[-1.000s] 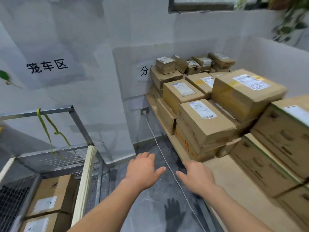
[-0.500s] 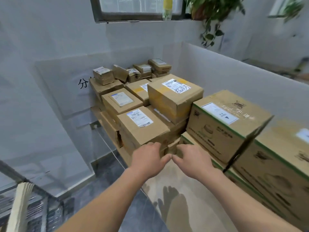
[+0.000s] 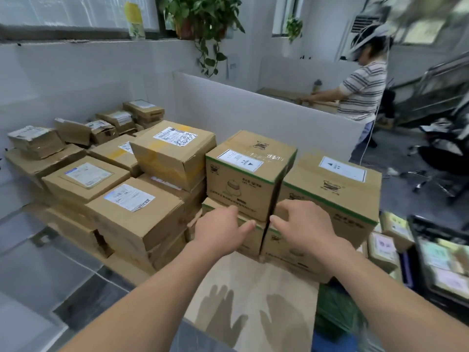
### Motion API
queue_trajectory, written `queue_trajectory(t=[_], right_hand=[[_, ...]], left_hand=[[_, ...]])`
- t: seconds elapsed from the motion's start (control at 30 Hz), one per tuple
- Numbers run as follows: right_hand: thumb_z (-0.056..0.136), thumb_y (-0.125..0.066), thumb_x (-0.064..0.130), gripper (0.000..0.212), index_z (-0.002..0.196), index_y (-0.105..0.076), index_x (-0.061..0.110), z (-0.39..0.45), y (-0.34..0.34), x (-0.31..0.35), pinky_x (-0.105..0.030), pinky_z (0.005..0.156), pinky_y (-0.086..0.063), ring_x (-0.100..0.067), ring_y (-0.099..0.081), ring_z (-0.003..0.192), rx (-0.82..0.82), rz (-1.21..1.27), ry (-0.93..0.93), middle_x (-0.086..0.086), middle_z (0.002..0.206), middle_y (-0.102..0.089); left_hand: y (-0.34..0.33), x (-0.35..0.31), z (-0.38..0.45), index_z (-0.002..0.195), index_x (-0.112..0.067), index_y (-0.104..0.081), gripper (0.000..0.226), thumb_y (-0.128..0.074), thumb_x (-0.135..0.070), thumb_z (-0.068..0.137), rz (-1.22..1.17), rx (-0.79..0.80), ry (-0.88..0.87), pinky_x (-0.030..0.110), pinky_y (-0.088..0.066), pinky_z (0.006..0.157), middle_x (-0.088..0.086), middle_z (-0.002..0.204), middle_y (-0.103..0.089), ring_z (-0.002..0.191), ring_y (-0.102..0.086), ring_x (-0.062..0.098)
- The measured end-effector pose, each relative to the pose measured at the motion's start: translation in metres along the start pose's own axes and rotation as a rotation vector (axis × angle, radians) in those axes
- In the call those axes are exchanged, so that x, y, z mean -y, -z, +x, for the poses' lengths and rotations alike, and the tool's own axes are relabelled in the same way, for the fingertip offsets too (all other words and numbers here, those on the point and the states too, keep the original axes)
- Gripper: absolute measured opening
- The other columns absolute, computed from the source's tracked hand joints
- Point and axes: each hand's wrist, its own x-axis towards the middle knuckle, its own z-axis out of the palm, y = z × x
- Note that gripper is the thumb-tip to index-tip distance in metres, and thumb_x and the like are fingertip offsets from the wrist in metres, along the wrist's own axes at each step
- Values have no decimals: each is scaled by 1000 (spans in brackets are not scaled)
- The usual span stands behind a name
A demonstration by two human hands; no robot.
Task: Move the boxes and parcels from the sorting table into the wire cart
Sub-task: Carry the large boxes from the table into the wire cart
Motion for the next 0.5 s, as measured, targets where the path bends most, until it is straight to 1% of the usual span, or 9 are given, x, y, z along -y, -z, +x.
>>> queue_trajectory(t=[0.03,0.1,0.17,0.23,0.27,0.33,0.4,0.43,0.5], right_hand=[[95,-52,52,41,125,-66,28,-3,7,-8,-38,86,-55,-21,-63,112,-11,-7,-22,6,120,-70],[96,-52,53,47,136,-62,31,-9,19,-26,-37,87,-54,-20,-62,116,-35,-25,-61,8,128,-68],[97,-50,54,48,138,-60,31,-12,28,-45,-33,78,-51,-20,-63,109,-51,-30,-97,7,125,-68],[98,-50,52,42,132,-63,32,-12,38,-64,-30,68,-45,-18,-61,98,-51,-43,-122,7,115,-69],[98,-50,51,40,130,-64,31,-11,43,-73,-30,67,-45,-18,-61,97,-50,-48,-137,7,114,-69],[98,-51,49,41,134,-62,32,-6,53,-92,-32,76,-49,-21,-62,108,-61,-48,-171,7,124,-68],[97,-50,48,43,137,-60,35,3,60,-114,-34,82,-52,-23,-62,115,-66,-64,-195,7,131,-67],[97,-49,48,44,137,-60,35,10,63,-125,-35,84,-52,-25,-61,117,-71,-74,-195,6,133,-66],[97,-49,49,46,138,-60,32,28,68,-149,-37,88,-51,-25,-59,122,-81,-75,-196,4,138,-63]], left_hand=[[1,-9,1,123,-21,-57,62,-40,-72,93,1,2,-19,36,-52,78,-1,116,-66,106,-63,25],[3,-27,2,124,-19,-56,61,-40,-70,94,12,10,-56,35,-47,73,0,116,-66,105,-62,25],[3,-44,4,123,-18,-56,61,-41,-70,94,3,10,-79,34,-45,70,0,113,-65,102,-62,24],[2,-61,7,123,-18,-57,60,-41,-69,94,-10,8,-99,34,-44,67,0,108,-63,97,-61,23],[2,-69,8,123,-18,-56,60,-41,-69,95,-13,6,-107,34,-45,66,-1,105,-62,93,-59,22],[0,-87,13,126,-17,-56,62,-41,-69,95,-17,4,-117,35,-48,68,0,106,-62,93,-59,22],[-4,-105,19,128,-17,-56,64,-40,-70,95,-19,-1,-117,36,-52,74,1,112,-65,99,-62,24],[-7,-114,24,126,-17,-56,64,-40,-70,95,-18,-1,-108,37,-52,75,1,110,-65,99,-62,25],[-14,-131,33,121,-17,-57,63,-39,-71,94,-19,0,-75,36,-49,72,1,104,-65,96,-62,25]])
